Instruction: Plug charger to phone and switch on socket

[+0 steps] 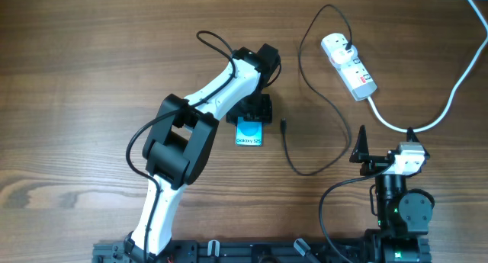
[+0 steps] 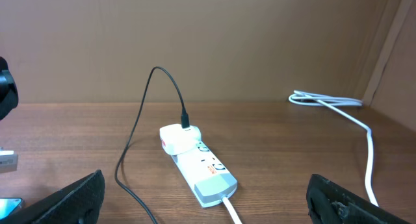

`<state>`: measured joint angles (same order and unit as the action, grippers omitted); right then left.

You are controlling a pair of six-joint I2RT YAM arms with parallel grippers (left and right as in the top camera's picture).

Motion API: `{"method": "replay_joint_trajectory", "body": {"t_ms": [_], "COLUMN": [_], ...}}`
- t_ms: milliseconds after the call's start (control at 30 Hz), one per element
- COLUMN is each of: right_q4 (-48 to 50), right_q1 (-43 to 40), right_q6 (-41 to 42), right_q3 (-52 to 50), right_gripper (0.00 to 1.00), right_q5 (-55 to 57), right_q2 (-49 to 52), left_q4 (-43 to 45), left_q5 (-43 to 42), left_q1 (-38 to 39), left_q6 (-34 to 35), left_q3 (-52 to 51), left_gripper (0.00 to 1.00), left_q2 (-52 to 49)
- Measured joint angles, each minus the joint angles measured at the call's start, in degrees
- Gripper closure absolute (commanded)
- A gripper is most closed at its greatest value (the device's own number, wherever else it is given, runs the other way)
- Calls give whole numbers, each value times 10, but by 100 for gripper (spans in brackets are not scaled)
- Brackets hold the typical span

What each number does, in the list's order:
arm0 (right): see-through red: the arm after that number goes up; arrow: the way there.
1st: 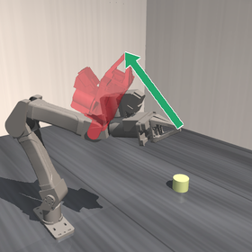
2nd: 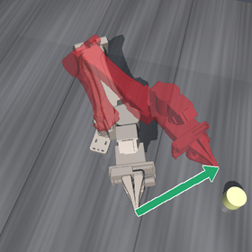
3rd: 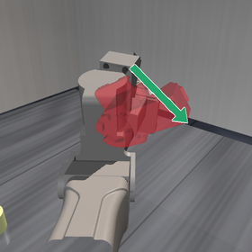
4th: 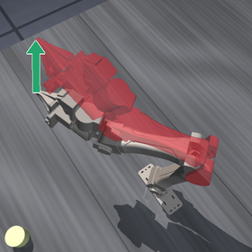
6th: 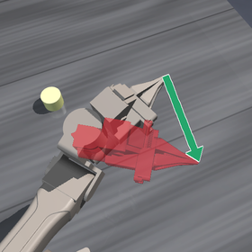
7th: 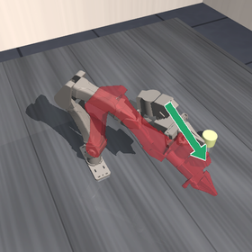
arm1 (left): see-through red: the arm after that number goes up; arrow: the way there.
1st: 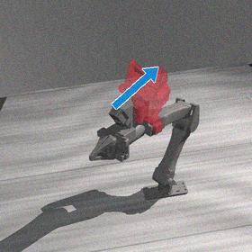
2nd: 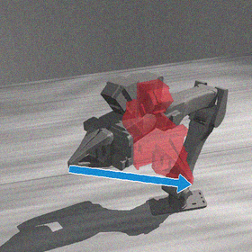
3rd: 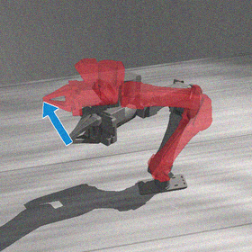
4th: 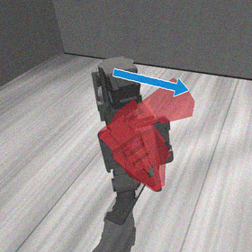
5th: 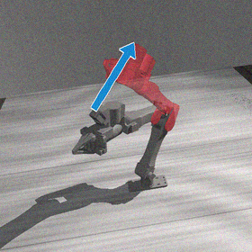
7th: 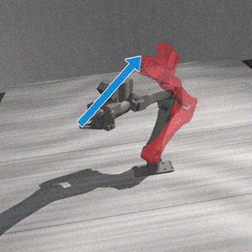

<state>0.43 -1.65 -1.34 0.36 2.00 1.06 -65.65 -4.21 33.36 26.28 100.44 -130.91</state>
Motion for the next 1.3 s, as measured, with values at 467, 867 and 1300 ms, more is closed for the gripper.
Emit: {"method": "replay_joint_trajectory", "body": {"t_ms": [467,867,1300], "right_q4": [0,0,0], "right_q1": [0,0,0], "right_q6": [0,0,0], "right_q3": [0,0,0], "right_gripper": [0,0,0], "right_q5": [0,0,0], "right_q2": [0,0,0], "left_q4": [-10,-9,38], "left_q5": [-2,-94,14], "left_q1": [-31,-75,-14], "left_q6": [3,10,48], "left_q3": [-19,-21,-65], "left_gripper": [27,12,0], "left_q2": [15,38,41]}}
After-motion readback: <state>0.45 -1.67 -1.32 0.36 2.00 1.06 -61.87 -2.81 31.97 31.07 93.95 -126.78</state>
